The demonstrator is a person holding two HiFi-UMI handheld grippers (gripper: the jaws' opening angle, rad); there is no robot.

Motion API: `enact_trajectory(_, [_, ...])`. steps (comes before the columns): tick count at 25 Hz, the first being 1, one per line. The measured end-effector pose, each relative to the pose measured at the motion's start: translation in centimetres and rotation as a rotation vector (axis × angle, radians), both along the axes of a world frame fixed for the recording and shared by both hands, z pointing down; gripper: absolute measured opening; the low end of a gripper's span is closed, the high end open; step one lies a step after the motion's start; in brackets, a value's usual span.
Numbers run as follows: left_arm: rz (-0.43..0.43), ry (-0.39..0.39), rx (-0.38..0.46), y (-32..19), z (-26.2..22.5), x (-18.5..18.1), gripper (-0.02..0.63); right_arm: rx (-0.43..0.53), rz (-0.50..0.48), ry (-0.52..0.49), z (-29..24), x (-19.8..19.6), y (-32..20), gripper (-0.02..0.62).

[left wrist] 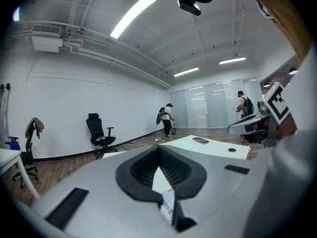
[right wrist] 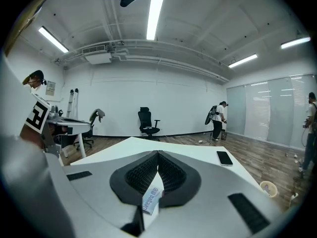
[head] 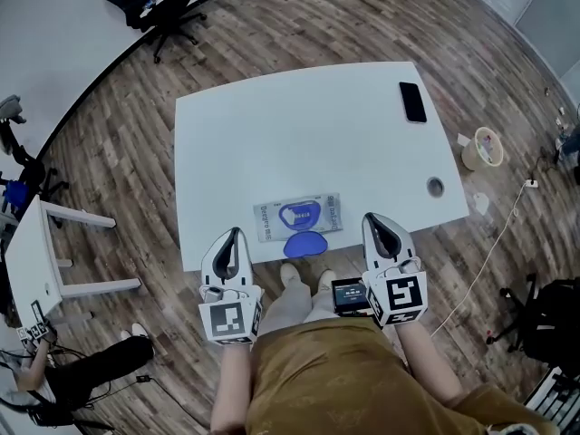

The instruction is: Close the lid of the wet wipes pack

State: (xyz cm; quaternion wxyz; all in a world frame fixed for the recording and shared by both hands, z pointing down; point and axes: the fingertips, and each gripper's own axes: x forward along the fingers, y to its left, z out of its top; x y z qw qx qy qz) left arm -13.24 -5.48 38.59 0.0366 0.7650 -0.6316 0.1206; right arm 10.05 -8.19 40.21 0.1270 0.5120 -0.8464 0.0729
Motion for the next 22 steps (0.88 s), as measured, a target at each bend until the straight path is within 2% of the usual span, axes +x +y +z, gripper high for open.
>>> enact_trajectory(12, [0.052, 0.017, -0.086, -0.6, 3.8, -0.1, 0.005, -0.078, -0.019, 0.056, 3.8, -1.6, 0.0, 0.008])
enact_trajectory(22, [0.081, 0.010, -0.155, -0.2, 6.3, 0.2, 0.005, -0.160, -0.024, 0.067, 6.6, -1.2, 1.3, 0.008])
